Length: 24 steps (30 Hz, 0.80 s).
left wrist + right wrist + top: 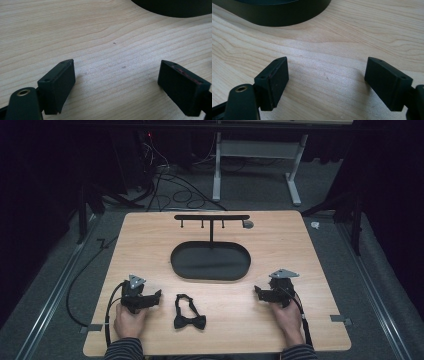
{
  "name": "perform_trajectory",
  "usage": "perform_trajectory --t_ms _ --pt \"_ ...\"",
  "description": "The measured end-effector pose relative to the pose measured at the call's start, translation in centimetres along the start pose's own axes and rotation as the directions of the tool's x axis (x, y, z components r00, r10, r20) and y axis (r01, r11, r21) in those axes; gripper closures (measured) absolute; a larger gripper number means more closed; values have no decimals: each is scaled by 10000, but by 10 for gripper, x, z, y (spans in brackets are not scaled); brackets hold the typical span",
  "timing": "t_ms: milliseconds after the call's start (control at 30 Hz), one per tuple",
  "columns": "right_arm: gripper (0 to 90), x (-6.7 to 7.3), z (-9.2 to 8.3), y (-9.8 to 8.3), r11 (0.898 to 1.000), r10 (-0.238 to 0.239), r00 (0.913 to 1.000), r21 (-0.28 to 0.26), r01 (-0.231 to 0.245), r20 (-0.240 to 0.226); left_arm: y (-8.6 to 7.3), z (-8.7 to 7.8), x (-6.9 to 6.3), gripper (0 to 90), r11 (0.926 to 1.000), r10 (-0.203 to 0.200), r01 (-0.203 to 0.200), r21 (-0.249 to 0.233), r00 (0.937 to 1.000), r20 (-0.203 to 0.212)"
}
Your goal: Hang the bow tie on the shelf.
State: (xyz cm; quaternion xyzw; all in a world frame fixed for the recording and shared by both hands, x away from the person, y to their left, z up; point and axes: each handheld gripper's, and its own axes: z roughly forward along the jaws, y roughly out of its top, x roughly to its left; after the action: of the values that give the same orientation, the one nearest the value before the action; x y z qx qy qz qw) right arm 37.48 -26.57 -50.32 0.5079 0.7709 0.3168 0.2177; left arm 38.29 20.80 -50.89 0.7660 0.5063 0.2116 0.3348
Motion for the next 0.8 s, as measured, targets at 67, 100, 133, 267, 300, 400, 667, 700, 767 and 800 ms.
perform_trajectory --t_ms 67,100,133,267,300,400,667,700,767,800 --pt "206 0 0 0 10000 6 10000 -8 -6 6 0 0 0 147 10000 -18 18 8 10000 -27" --pt "206 0 0 0 10000 2 10000 2 -2 1 0 0 -1 148 10000 -29 29 9 10000 -33" --pt "206 0 0 0 10000 2 10000 2 -2 0 0 0 -1 148 10000 -41 41 7 10000 -42" --pt "206 0 0 0 10000 7 10000 3 -7 -1 0 0 -1 149 10000 -48 48 6 10000 -44" --pt "206 0 0 0 10000 6 10000 -5 -6 5 0 0 -1 149 10000 -48 48 6 10000 -42" --pt "206 0 0 0 10000 9 10000 -6 -9 3 0 0 -1 151 10000 -63 63 0 10000 -32" --pt "206 0 0 0 10000 27 10000 -13 -27 1 1 1 0 151 9997 -245 245 -17 9995 -181" --pt "206 0 0 0 10000 24 10000 -19 -24 0 1 1 -1 151 9997 -257 257 -9 9995 -200" --pt "206 0 0 0 10000 10 10000 -24 -10 2 2 2 -2 151 9995 -329 329 -2 9991 -277" --pt "206 0 0 0 10000 30 10000 -11 -30 -5 2 2 -2 149 9994 -346 346 8 9990 -293"
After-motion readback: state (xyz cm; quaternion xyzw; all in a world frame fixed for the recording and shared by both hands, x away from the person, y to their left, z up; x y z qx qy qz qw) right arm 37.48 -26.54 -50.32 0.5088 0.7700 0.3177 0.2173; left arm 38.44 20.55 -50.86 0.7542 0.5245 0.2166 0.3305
